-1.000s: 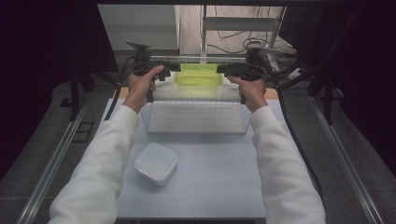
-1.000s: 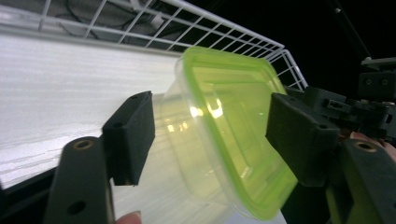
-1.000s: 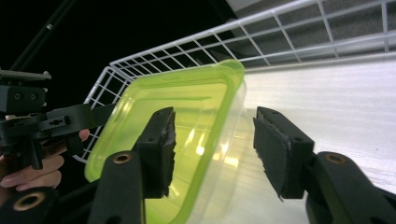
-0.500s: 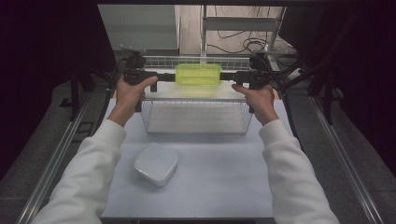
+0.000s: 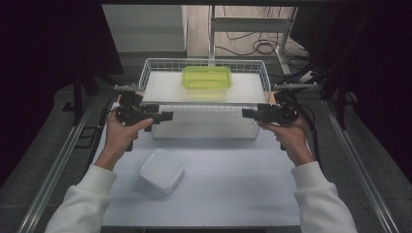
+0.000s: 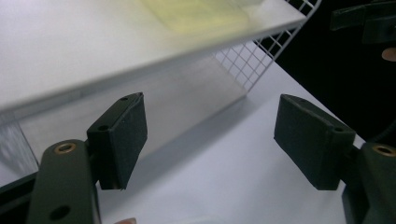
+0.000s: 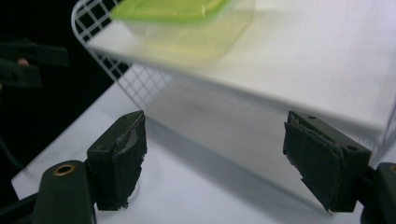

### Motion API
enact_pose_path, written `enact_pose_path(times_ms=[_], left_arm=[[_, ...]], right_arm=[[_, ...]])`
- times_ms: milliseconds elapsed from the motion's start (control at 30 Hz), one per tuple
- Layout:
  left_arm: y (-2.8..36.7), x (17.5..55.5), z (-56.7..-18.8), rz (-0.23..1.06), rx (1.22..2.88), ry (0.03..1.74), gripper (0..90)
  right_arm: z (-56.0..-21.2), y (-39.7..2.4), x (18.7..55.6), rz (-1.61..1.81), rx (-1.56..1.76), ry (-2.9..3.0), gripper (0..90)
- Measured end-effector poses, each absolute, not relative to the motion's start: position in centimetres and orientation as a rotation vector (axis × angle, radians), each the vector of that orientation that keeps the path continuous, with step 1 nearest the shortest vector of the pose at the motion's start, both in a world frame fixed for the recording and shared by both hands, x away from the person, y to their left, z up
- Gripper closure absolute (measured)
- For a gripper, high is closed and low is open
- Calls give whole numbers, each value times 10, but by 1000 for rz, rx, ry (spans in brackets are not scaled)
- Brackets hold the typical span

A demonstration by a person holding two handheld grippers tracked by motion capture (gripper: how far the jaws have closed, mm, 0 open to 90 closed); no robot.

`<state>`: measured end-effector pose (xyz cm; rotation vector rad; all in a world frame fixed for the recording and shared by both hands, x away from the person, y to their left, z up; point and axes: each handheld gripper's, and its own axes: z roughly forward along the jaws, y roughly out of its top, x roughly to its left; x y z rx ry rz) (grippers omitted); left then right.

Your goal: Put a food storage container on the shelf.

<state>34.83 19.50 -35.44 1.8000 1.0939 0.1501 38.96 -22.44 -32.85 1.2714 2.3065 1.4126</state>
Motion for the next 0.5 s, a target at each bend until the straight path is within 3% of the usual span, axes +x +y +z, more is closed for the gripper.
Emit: enact_pose_path(times_ms=[500], left_arm=[[203, 299, -418, 129, 1882, 1134, 263]], right_arm=[[-397, -238, 339, 1359, 1227, 2420, 244]])
